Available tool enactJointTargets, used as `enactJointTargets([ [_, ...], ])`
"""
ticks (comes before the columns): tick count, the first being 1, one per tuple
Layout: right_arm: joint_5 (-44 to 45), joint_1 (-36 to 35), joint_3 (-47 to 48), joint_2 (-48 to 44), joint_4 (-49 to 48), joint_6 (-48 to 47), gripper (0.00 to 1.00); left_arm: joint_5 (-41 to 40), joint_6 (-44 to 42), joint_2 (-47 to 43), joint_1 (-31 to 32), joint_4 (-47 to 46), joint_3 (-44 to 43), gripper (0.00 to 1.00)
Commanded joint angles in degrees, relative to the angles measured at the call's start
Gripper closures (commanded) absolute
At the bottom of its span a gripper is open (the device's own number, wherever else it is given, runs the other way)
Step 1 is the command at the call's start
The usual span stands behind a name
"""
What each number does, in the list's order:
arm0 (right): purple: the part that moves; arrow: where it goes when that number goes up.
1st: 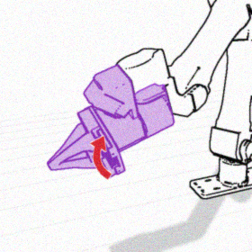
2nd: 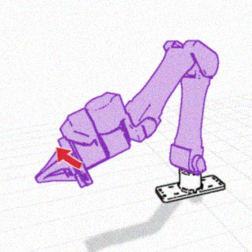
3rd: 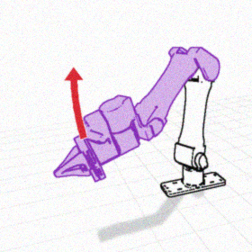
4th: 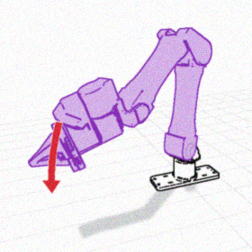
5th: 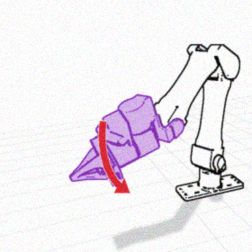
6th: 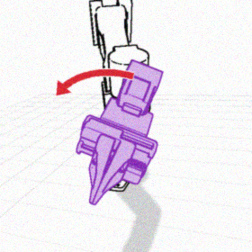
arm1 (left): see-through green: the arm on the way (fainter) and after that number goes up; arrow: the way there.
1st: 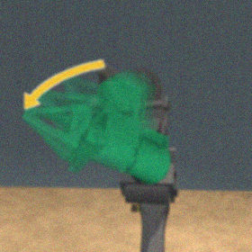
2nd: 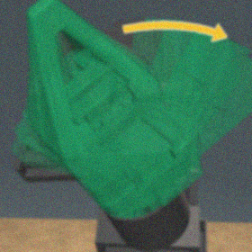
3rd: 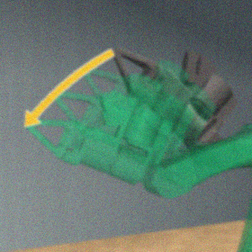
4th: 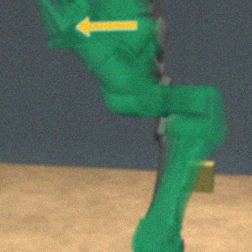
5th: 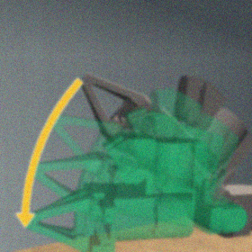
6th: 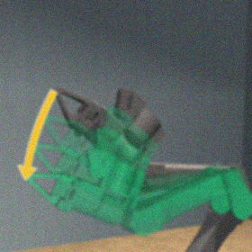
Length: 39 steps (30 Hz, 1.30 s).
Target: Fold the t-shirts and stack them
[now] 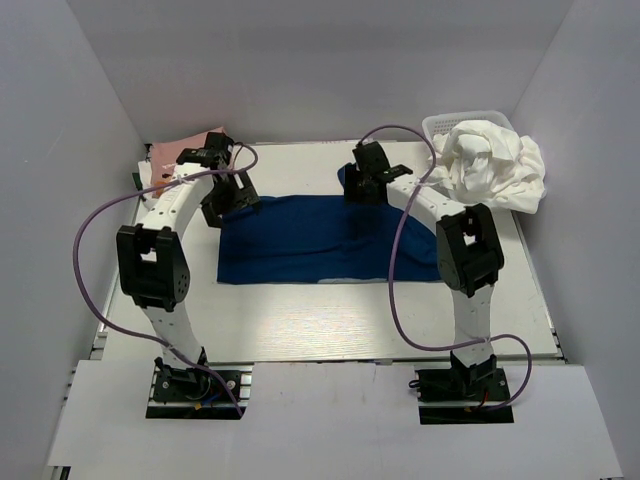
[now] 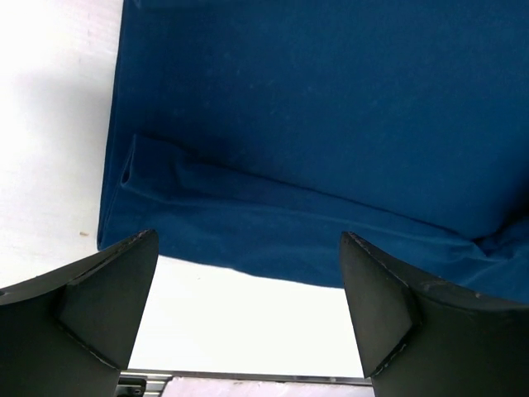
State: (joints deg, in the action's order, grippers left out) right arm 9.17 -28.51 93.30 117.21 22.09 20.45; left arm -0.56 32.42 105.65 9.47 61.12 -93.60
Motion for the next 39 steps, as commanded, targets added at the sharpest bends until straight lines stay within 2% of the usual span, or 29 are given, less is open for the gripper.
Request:
enactJointTargets([
  [1,1.90,-0.05,4.87,1.88,-0.12,-1.02,0.35,-1.11,-0.34,1.14,-0.60,0.92,-3.94,0.00],
  [2,1.99,0.30,6.18,1.80,0.93,-1.20,0.16,-1.11,-0.34,2.10,-0.60,1.54,-4.65,0.00],
  [3,3.30,0.56,7.24,1.54,1.03,-1.11,0.10,-1.63,-0.34,3.15,-0.60,1.54,-5.36,0.00],
  [9,4.81,1.96,13.20,2.23,1.99,-1.64,0.10,-2.34,0.18,7.11,-2.35,2.07,-11.23,0.00],
  [11,2.97,3.28,15.50,5.73,2.78,-2.07,0.10,-3.13,0.18,9.82,-2.88,2.07,-13.26,0.00],
  [15,1.47,6.18,25.85,12.95,3.31,-3.74,0.10,-2.61,0.18,15.44,-4.28,1.46,-20.02,0.00],
  [17,0.41,6.89,29.82,16.63,1.92,-4.54,0.10,-2.61,0.18,17.92,-4.90,1.46,-22.49,0.00],
  [21,0.85,8.73,30.02,19.63,-5.37,-6.81,0.10,-5.06,0.18,23.63,-5.43,1.46,-29.25,0.00],
  [31,8.14,9.26,38.98,30.53,-10.39,-15.60,0.10,-11.12,1.33,32.43,-6.05,-1.45,-35.33,0.00],
  [35,6.31,9.61,39.68,32.29,-15.83,-17.37,0.10,-12.88,1.85,32.95,-6.05,-1.97,-35.33,0.00],
  [39,0.52,9.79,39.77,34.49,-15.59,-18.07,0.10,-11.67,2.38,34.36,-7.10,-1.97,-34.72,0.00],
])
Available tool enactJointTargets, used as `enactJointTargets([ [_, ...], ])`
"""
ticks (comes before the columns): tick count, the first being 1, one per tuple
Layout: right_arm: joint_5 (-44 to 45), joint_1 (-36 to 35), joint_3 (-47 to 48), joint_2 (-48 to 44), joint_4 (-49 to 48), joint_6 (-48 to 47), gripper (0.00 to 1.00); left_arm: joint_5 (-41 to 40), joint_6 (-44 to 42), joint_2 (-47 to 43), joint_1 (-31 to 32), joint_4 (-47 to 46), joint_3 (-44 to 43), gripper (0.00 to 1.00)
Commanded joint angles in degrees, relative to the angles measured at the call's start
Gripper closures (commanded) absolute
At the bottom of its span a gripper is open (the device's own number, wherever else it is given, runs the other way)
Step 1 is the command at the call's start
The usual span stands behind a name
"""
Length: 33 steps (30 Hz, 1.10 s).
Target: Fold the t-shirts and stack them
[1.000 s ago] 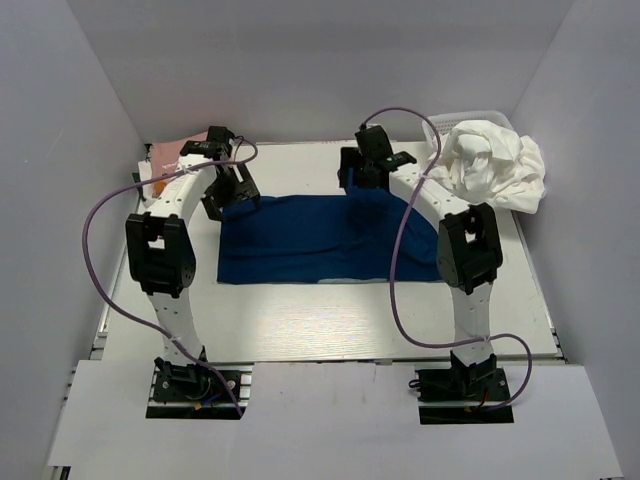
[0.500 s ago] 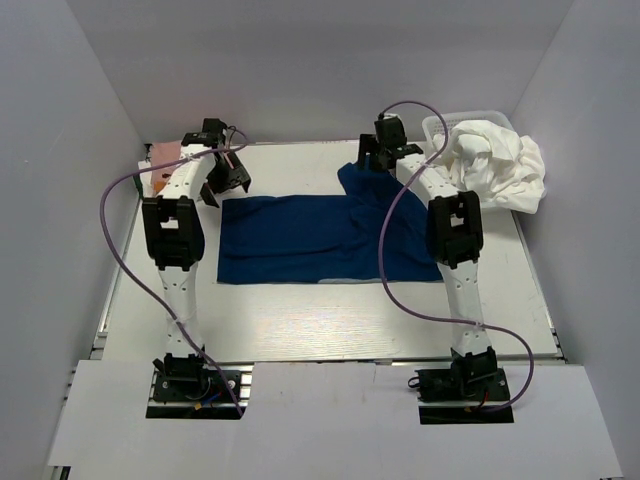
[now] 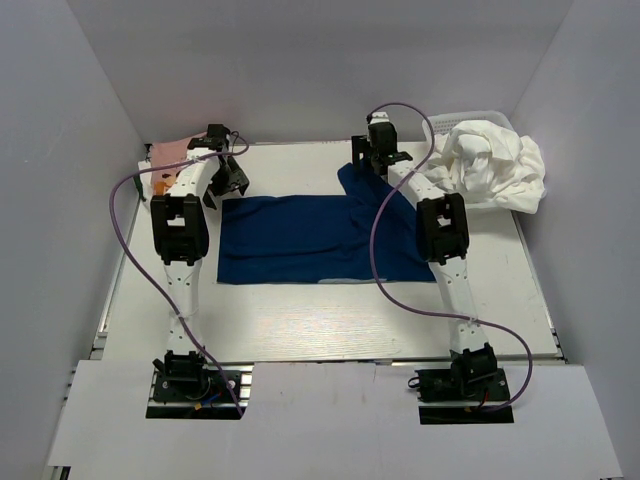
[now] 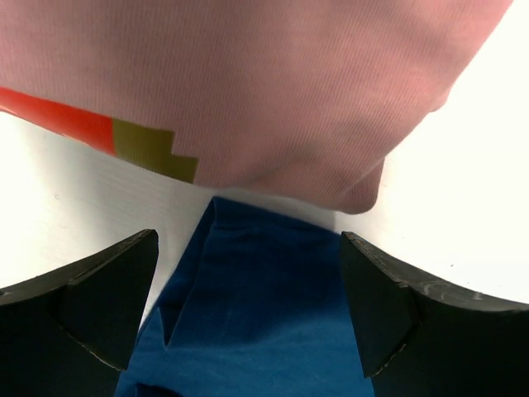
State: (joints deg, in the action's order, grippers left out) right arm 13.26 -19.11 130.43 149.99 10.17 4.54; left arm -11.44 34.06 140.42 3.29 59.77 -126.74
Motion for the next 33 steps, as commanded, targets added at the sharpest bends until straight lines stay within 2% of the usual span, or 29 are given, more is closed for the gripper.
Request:
enactJointTargets([
  [1,-4.02,0.39,2.20,1.79,-3.24,-2.16,0.10,-0.17,0.74,0.11,-0.92,-1.14,-1.58,0.00],
  [3,-5.60,0.22,1.15,1.71,-1.13,-2.34,0.10,1.85,0.74,1.34,-0.92,-1.14,-1.58,0.06],
  [5,-7.35,0.22,1.14,1.27,-0.59,-2.60,0.15,2.47,0.74,1.87,-0.92,-1.67,-1.58,0.13],
  [6,-8.32,0.48,0.71,0.92,-0.42,-3.21,0.29,2.48,0.74,1.87,-0.92,-1.67,-0.97,0.20],
  [9,-10.70,0.39,0.79,0.22,0.63,-4.18,0.56,2.48,0.74,2.40,-0.92,-2.20,-0.97,0.38],
  [10,-11.06,0.57,0.27,-0.40,1.07,-4.18,0.68,2.48,0.74,2.40,-0.92,-2.20,-0.97,0.53],
  [12,-11.67,0.22,-1.32,-2.41,1.08,-4.10,0.76,3.00,0.13,2.40,-0.92,-2.20,-0.97,0.73],
  [13,-11.59,0.30,-2.19,-2.86,0.81,-6.10,0.86,3.61,0.13,2.40,-0.92,-2.20,-0.97,0.98],
  [14,-10.54,0.31,-2.89,-3.73,0.81,-6.55,0.89,3.62,0.13,1.88,-0.92,-2.20,-0.36,1.00],
  [15,-9.49,0.31,-3.08,-5.83,0.64,-6.99,1.00,3.62,-0.74,1.88,-0.92,-2.72,-0.35,1.00],
  [18,-7.72,0.48,-5.44,-10.92,-1.03,-10.67,1.00,3.62,-1.98,-1.54,-0.39,-4.47,1.58,1.00],
  [20,-6.58,0.04,-10.78,-13.66,-4.98,-12.96,1.00,3.00,-3.73,-4.78,-0.39,-6.41,3.60,1.00],
  [24,-5.96,-0.13,-19.94,-26.47,-9.47,-15.96,1.00,1.60,-5.67,-10.32,0.75,-8.44,7.37,1.00],
  [26,-6.14,-0.13,-25.38,-29.13,-11.58,-16.66,1.00,2.30,-6.28,-12.61,0.75,-10.36,9.39,1.00],
  [30,-7.01,-0.31,-36.98,-39.31,-15.34,-17.89,1.00,3.61,-7.52,-19.56,0.75,-14.84,18.77,1.00],
  [31,-7.02,-0.48,-43.88,-42.30,-16.06,-18.85,1.00,4.14,-8.22,-22.44,0.75,-15.99,20.37,1.00],
  [33,-6.49,-0.57,-48.32,-46.79,-18.52,-19.56,1.00,5.29,-9.27,-25.44,0.75,-19.77,25.21,1.00],
])
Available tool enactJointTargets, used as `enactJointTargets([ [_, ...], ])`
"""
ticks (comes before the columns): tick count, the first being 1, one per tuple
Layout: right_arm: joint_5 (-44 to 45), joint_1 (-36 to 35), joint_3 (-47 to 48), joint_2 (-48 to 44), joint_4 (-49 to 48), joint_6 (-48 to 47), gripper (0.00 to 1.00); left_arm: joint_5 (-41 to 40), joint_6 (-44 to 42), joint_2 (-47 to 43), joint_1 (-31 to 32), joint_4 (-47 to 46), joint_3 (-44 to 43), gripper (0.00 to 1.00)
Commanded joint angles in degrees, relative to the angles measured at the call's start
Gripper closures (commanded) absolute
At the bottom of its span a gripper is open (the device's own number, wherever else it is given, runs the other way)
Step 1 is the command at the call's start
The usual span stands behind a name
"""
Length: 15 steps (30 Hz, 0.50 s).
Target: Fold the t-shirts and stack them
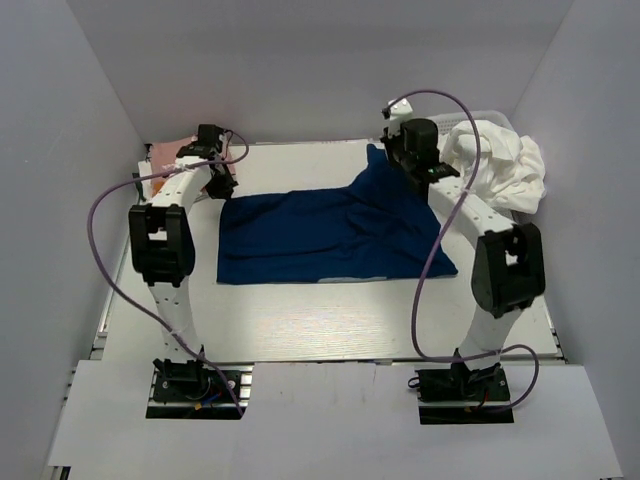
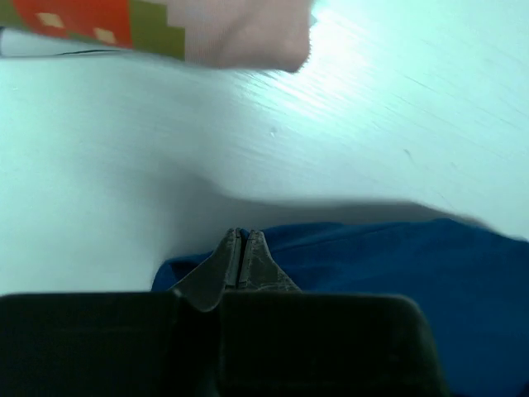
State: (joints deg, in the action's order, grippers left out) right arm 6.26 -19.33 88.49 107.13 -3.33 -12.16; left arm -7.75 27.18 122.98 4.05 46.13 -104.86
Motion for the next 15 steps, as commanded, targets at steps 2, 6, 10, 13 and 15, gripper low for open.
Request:
enactJointTargets([
  [2,2.26,-0.53,-13.24,-9.79,-6.94,-3.04,1.00,2.12,-3.10,-12.12,-0.01,-7.71,7.36,1.00],
  [6,6.03,-0.62,-24.90,-18.44,-9.41,-3.48,1.00,2.12,-3.71,-18.98,-0.01,-11.58,14.41,1.00],
  [10,8.24,-0.71,-31.17,-24.95,-8.53,-2.96,1.00,1.60,-3.71,-23.91,-0.01,-12.73,19.77,1.00],
  [13,10.34,-0.79,-36.97,-31.09,-7.83,0.28,1.00,1.07,-2.05,-26.20,-0.01,-13.43,25.56,1.00],
  [15,13.07,-0.79,-41.43,-34.17,-6.69,2.05,1.00,1.60,-0.99,-27.96,-0.01,-13.96,27.85,1.00],
])
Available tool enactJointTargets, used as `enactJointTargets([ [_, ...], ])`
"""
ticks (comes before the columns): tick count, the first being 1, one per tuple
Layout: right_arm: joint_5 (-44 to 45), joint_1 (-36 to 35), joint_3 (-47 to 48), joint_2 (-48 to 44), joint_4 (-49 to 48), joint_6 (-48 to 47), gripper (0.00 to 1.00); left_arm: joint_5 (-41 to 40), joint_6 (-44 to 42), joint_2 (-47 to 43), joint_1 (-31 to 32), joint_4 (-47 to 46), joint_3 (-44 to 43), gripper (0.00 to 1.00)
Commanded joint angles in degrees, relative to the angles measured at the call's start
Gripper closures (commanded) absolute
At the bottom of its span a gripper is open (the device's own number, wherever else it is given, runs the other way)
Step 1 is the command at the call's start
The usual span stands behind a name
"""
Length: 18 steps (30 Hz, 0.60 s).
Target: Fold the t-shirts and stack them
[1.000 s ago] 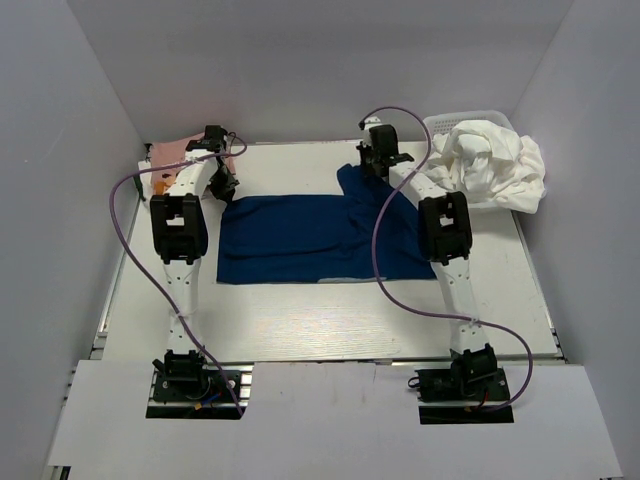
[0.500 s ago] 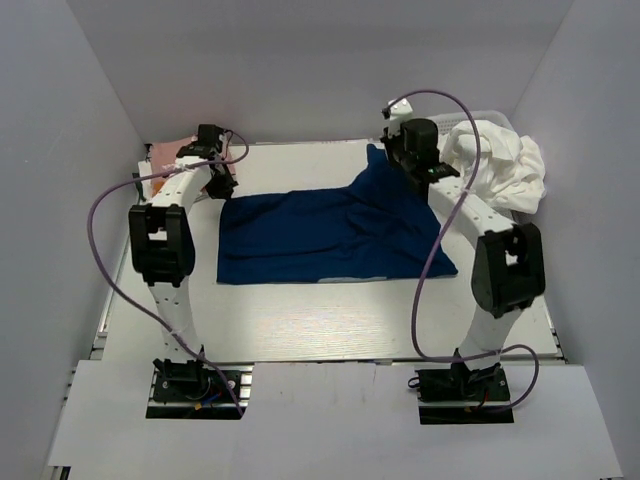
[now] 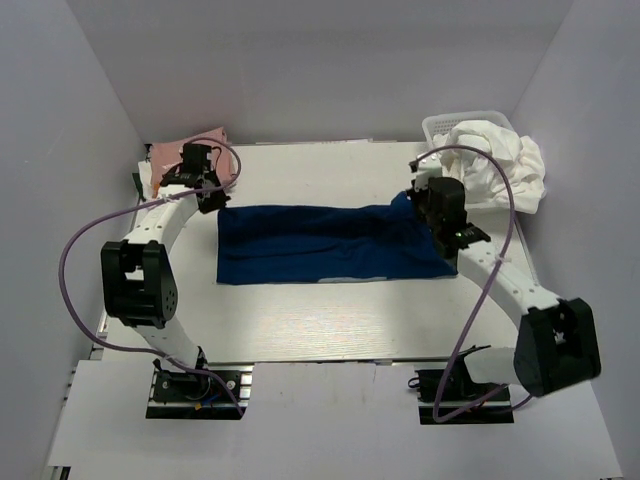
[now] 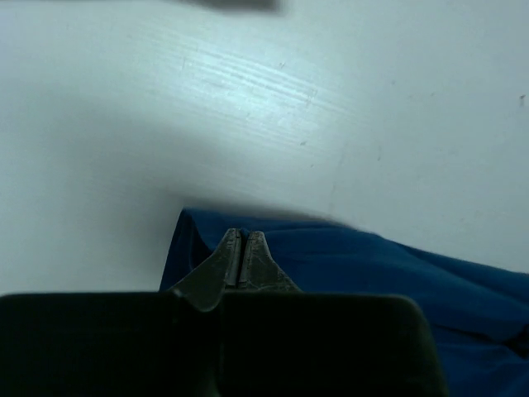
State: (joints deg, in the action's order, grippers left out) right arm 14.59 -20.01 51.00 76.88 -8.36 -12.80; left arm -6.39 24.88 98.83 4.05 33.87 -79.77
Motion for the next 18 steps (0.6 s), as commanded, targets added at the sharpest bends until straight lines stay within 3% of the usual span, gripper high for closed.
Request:
enactJointTargets([
  [1,5.88,-0.12,-4.85,-5.76,-0.01,5.30,1.00,0.24,2.26,-3.82,-0.01,-1.70,4.95,1.00],
  [7,12.73,-0.29,-15.14,-14.47,7.73,14.97,1.00,-3.00,5.09,-6.89,-0.01,-1.17,11.90,1.00],
  [8,13.70,0.06,-15.67,-14.83,13.14,20.04,0.98,-3.62,6.30,-6.89,-0.01,0.13,11.92,1.00],
  [10,14.33,-0.12,-16.37,-15.62,16.52,23.24,0.74,-3.63,7.01,-6.89,-0.71,1.81,12.44,1.00],
  [11,13.37,-0.29,-16.37,-15.71,20.36,28.56,0.39,-3.63,7.54,-5.33,-0.71,4.25,11.92,1.00],
  [12,11.88,-0.29,-16.72,-15.88,23.53,29.92,0.23,-4.41,8.07,-4.61,-0.71,5.23,11.92,1.00],
  [14,11.17,-0.12,-16.99,-16.59,27.77,35.52,0.10,-5.03,8.07,-3.30,-0.71,8.04,9.81,0.97],
  [17,10.99,0.06,-15.42,-18.87,30.42,36.97,0.10,-5.03,8.07,-2.59,-0.19,8.76,9.28,0.84],
  [18,10.81,-0.03,-14.97,-20.01,30.07,36.62,0.10,-4.25,8.07,-2.59,-0.19,8.76,9.28,0.72],
])
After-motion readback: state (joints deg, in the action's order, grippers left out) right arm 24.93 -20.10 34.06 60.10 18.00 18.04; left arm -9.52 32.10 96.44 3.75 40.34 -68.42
